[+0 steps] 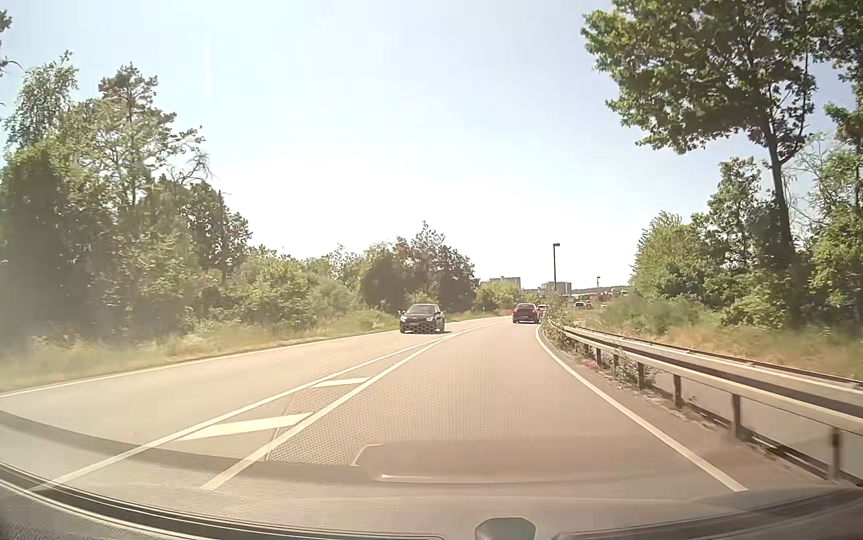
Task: Follow the waypoints while adhering to traffic rules and regulations
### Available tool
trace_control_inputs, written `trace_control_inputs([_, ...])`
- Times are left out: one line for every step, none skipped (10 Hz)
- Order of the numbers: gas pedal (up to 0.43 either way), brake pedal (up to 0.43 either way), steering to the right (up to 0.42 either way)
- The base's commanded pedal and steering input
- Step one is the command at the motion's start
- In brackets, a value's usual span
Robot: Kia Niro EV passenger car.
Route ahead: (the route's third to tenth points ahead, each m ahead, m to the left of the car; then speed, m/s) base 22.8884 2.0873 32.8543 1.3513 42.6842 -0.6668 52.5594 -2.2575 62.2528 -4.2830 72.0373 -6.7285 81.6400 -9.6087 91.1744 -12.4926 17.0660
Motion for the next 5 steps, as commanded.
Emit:
trace_control_inputs([0.059, 0.030, 0.018])
trace_control_inputs([0.059, 0.030, 0.019])
trace_control_inputs([0.059, 0.030, 0.019])
trace_control_inputs([0.059, 0.030, 0.020])
trace_control_inputs([0.059, 0.030, 0.020])
